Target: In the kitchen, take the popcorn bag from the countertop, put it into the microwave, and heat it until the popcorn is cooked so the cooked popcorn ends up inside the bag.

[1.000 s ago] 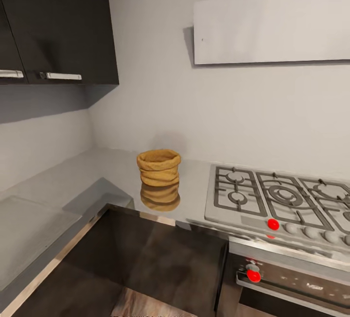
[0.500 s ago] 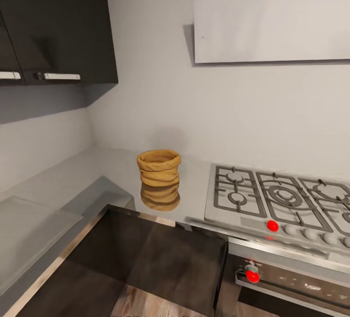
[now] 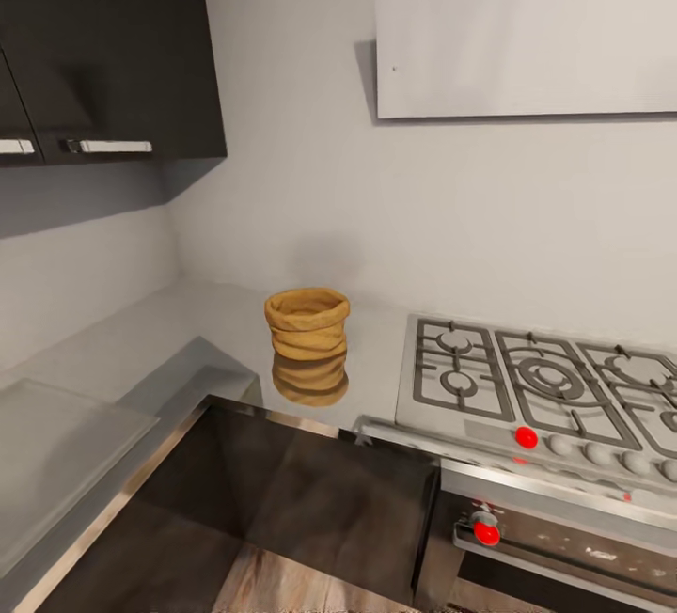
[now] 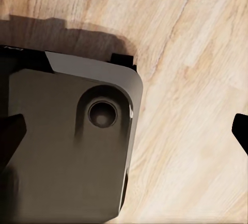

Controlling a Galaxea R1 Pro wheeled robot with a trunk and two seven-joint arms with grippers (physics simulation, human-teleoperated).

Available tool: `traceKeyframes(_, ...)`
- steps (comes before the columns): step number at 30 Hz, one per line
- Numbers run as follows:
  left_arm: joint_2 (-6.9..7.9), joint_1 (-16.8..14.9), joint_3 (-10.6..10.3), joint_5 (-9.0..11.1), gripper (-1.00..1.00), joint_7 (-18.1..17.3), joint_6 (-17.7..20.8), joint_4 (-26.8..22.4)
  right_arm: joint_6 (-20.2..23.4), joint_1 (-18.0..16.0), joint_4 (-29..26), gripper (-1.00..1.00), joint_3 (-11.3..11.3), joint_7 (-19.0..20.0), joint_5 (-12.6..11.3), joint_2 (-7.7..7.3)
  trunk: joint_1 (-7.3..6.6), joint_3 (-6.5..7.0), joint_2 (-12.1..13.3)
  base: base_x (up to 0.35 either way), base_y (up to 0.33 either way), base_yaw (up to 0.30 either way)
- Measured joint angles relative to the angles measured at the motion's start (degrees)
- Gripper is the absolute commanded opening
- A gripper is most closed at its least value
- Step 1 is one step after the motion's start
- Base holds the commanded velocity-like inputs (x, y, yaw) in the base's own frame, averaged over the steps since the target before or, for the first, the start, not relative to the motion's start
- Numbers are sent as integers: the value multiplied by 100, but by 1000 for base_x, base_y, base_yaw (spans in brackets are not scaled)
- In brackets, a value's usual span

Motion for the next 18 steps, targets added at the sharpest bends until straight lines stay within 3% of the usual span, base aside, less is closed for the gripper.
traceKeyframes(18, 11, -2, 0, 0, 100, -2, -3, 2, 0, 2, 0, 100, 3, 0, 0, -9, 0, -163, 0, 0, 0, 0)
